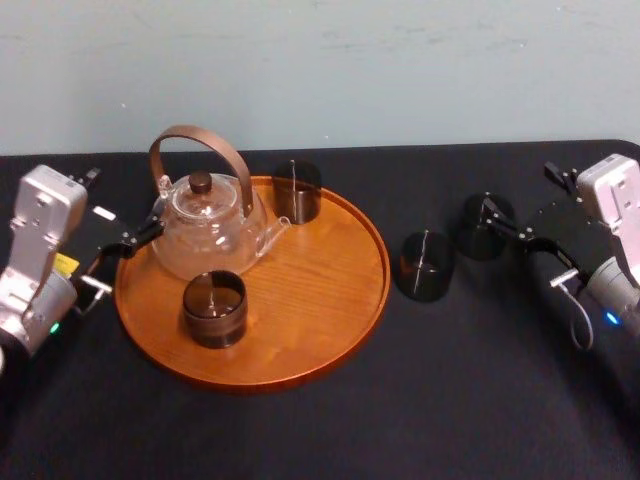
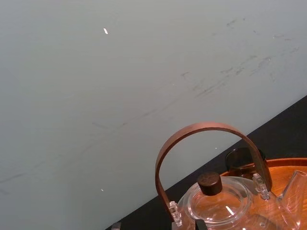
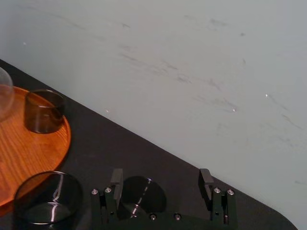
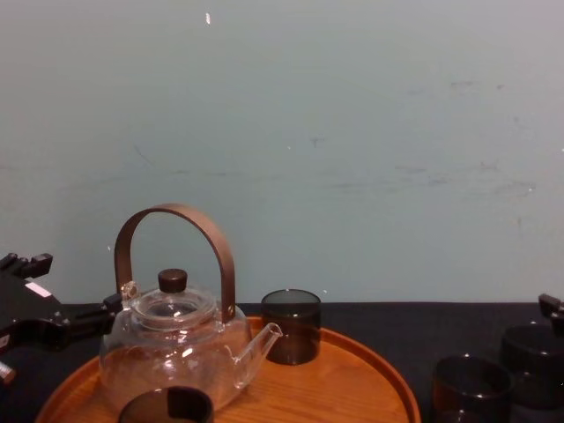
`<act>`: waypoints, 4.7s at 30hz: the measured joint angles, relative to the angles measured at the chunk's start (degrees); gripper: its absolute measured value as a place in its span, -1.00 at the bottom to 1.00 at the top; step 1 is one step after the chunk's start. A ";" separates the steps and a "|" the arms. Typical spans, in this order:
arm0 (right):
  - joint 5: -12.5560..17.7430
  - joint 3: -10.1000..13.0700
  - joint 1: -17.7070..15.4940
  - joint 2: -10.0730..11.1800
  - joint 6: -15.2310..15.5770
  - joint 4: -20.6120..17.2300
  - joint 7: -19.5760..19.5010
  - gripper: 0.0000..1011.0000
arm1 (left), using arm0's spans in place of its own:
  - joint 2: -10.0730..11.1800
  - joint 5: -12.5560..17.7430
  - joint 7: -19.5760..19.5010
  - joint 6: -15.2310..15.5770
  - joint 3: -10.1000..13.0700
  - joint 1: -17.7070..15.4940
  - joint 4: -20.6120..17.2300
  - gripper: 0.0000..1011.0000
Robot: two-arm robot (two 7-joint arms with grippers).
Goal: Pick up the glass from the table and place it on the tray.
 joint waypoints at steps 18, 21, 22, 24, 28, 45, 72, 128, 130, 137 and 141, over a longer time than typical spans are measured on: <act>1.46 2.10 -6.82 1.99 0.23 -9.76 4.79 0.98 | 0.00 0.00 0.00 0.00 0.00 0.00 0.00 0.98; 1.97 2.04 -7.78 1.97 0.35 -10.77 6.11 0.98 | 0.00 0.00 0.00 0.00 0.00 0.00 0.00 0.98; 2.03 1.96 -7.97 1.93 0.43 -10.96 6.41 0.98 | 0.00 0.00 0.00 0.00 0.00 0.00 0.00 0.98; 2.45 1.70 -8.48 1.75 0.76 -11.33 7.48 0.98 | 0.00 0.00 0.00 0.00 0.00 0.00 0.00 0.98; 2.87 1.34 -9.12 1.36 1.19 -11.64 9.04 0.98 | 0.00 0.00 0.00 0.00 0.00 0.00 0.00 0.98; 6.79 2.46 -9.84 -1.05 3.23 -8.27 14.94 0.98 | 0.00 0.00 0.00 0.00 0.00 0.00 0.00 0.98; 5.00 5.30 -7.75 -4.62 6.42 -3.62 17.72 0.98 | 0.00 0.00 0.00 0.00 0.00 0.00 0.00 0.98; 3.81 4.57 2.03 -11.96 7.75 10.13 25.56 0.98 | 0.00 0.00 0.00 0.00 0.00 0.00 0.00 0.98; 3.85 4.49 2.26 -12.10 7.66 10.57 25.61 0.98 | 0.00 0.00 0.00 0.00 0.00 0.00 0.00 0.98; 3.86 4.23 2.81 -12.45 7.56 11.50 25.63 0.98 | 0.00 0.00 0.00 0.00 0.00 0.00 0.00 0.98; 3.80 4.17 2.91 -12.47 7.43 11.62 25.61 0.98 | 0.00 0.00 0.00 0.00 0.00 0.00 0.00 0.98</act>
